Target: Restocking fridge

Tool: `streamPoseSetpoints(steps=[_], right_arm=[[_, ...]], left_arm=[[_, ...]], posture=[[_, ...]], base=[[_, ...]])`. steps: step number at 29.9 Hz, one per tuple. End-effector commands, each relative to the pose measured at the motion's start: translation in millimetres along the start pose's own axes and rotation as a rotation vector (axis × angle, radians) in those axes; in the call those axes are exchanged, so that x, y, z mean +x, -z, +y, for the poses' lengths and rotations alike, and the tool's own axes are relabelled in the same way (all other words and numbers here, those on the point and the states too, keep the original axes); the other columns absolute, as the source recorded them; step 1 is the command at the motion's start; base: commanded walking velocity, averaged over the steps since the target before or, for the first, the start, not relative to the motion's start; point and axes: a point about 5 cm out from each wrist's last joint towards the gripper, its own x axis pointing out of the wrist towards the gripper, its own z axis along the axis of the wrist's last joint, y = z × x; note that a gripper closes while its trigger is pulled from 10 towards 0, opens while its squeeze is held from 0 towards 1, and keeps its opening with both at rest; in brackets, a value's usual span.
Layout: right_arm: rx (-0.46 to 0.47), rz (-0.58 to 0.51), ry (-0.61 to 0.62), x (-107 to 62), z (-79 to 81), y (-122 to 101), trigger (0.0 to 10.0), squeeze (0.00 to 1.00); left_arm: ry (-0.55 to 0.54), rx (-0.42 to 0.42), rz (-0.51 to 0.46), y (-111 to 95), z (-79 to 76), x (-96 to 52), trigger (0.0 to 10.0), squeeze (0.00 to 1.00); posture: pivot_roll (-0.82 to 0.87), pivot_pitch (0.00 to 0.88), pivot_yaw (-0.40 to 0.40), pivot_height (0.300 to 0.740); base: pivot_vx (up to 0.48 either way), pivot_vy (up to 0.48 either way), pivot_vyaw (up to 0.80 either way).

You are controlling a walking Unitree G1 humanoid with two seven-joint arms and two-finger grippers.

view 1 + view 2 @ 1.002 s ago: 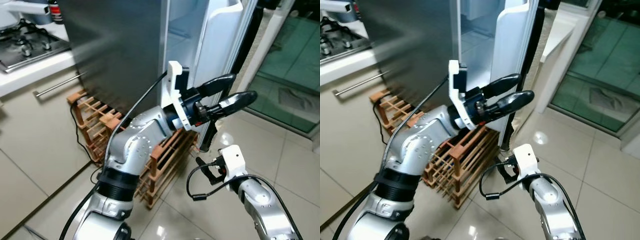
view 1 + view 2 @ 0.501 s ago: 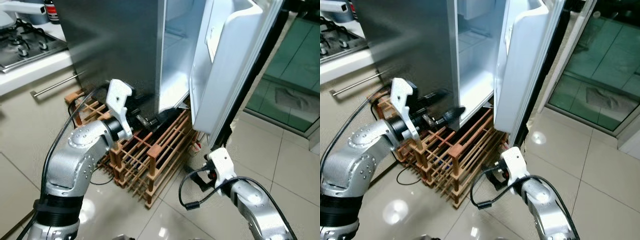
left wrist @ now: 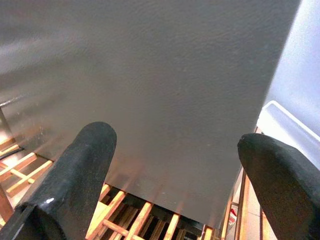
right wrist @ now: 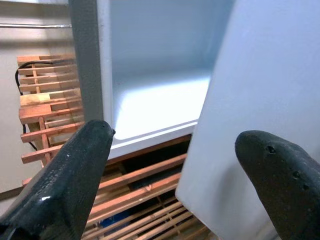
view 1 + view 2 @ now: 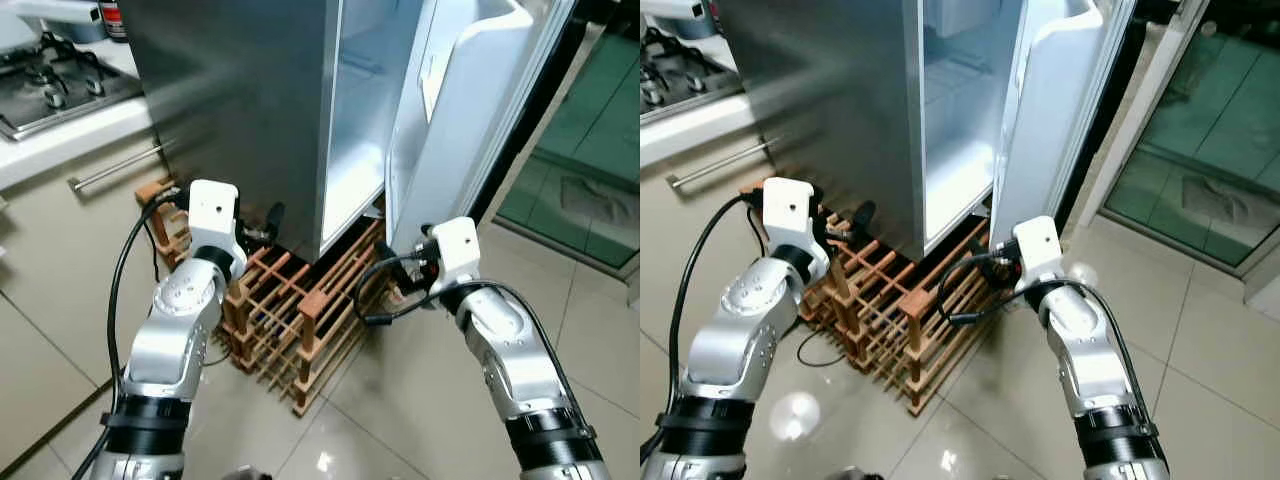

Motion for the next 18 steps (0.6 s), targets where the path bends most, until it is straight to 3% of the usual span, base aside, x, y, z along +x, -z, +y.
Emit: streamPoseSetpoints(steps=[1, 3, 6, 7, 8, 9, 10, 12, 14, 18], right_arm=[[-0.006, 0.028, 0.066, -1.8, -16.4, 4.8, 10.0, 0.0], [-0.011, 0.031, 0.075, -2.3, -19.4, 5.4, 10.0, 0.0], [-0.051, 0.054, 0.166, -11.2, -47.2, 10.8, 10.0, 0.0], [-0.078, 0.075, 0.216, -18.8, -63.2, 14.6, 10.0, 0.0], [-0.078, 0.075, 0.216, -18.8, -63.2, 14.6, 10.0, 0.0], [-0.103, 0.096, 0.253, -25.8, -74.7, 17.6, 10.0, 0.0], [-0.138, 0.14, 0.349, -43.6, -100.8, 23.3, 10.0, 0.0], [-0.144, 0.153, 0.383, -50.0, -109.4, 24.7, 10.0, 0.0], [-0.21, 0.176, 0.553, -76.2, -142.2, 22.1, 10.0, 0.0], [-0.185, 0.109, 0.599, -80.4, -146.6, 10.1, 10.0, 0.0]], left_arm=[[-0.002, 0.009, -0.007, -1.0, -3.2, 2.5, 10.0, 0.0], [-0.001, 0.009, -0.009, -1.2, -3.5, 2.9, 10.0, 0.0], [0.004, 0.013, -0.011, 0.4, -4.5, 3.7, 10.0, 0.0], [0.007, 0.015, -0.01, 1.4, -5.1, 4.1, 10.0, 0.0], [0.007, 0.015, -0.01, 1.4, -5.1, 4.1, 10.0, 0.0], [0.009, 0.014, -0.01, 1.7, -5.4, 4.1, 10.0, 0.0], [0.013, 0.013, -0.01, 2.1, -6.1, 4.4, 10.0, 0.0], [0.016, 0.013, -0.01, 2.2, -6.3, 4.5, 10.0, 0.0], [0.018, 0.01, -0.01, 2.7, -7.4, 5.1, 10.0, 0.0], [0.02, 0.01, -0.008, 4.4, -9.0, 5.5, 10.0, 0.0]], posture=[[-0.05, 0.0, -0.011, 0.74], [-0.05, 0.0, -0.011, 0.74], [-0.05, 0.0, -0.007, 0.74], [-0.05, 0.0, -0.007, 0.74], [-0.05, 0.0, -0.007, 0.74], [-0.06, 0.0, -0.001, 0.74], [-0.06, 0.0, -0.001, 0.74], [-0.06, 0.0, -0.001, 0.74], [-0.08, 0.0, 0.006, 0.74], [-0.1, 0.0, 0.014, 0.74]], base=[[0.0, 0.0, 0.0], [0.0, 0.0, 0.0], [0.0, 0.0, 0.0], [0.0, 0.0, 0.0], [0.0, 0.0, 0.0], [0.0, 0.0, 0.0], [0.0, 0.0, 0.0], [0.0, 0.0, 0.0], [0.0, 0.0, 0.0], [0.0, 0.0, 0.0]])
